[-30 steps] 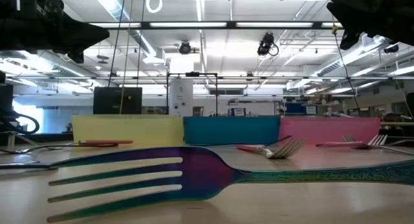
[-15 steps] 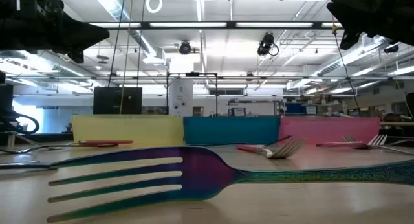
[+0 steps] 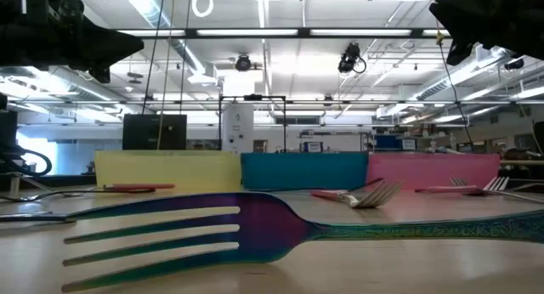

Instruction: Sort silverware by color (type)

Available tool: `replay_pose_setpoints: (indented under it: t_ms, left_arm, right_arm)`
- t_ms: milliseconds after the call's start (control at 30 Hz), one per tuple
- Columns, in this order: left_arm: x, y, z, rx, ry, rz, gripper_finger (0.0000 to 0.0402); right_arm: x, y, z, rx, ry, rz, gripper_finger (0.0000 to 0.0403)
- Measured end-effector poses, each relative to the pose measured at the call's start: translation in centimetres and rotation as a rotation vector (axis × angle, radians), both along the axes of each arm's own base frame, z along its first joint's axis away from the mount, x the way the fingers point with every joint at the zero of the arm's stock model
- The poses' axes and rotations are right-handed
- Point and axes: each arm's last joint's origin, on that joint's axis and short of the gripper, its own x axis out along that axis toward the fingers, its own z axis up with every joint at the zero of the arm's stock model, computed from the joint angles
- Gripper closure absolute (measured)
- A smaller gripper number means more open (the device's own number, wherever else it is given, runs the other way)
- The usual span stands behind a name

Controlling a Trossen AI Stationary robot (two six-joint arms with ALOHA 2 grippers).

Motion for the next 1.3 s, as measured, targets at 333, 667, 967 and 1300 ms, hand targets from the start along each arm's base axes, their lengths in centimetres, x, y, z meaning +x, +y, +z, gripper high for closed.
replay_pose_setpoints:
  t_ms: [333, 667, 967, 1300]
  left_arm:
    - [0.0, 0.0, 0.0, 0.0, -0.001, 0.0, 0.0361]
    - [0.0, 0.0, -0.02, -0.035, -0.007, -0.005, 0.0361]
    - [0.03, -0.01, -0.18, -0.106, -0.007, -0.019, 0.0361]
    - [0.1, -0.02, -0.67, -0.173, 0.028, -0.028, 0.0361]
  right_arm:
    - [0.0, 0.0, -0.01, 0.0, 0.0, 0.0, 0.0313]
    - [0.0, 0.0, 0.0, 0.0, 0.0, 0.0, 0.0313]
    - [-0.22, -0.18, 0.43, 0.022, -0.051, -0.062, 0.0313]
    - [-0.43, -0.35, 0.78, 0.086, -0.099, -0.1, 0.0313]
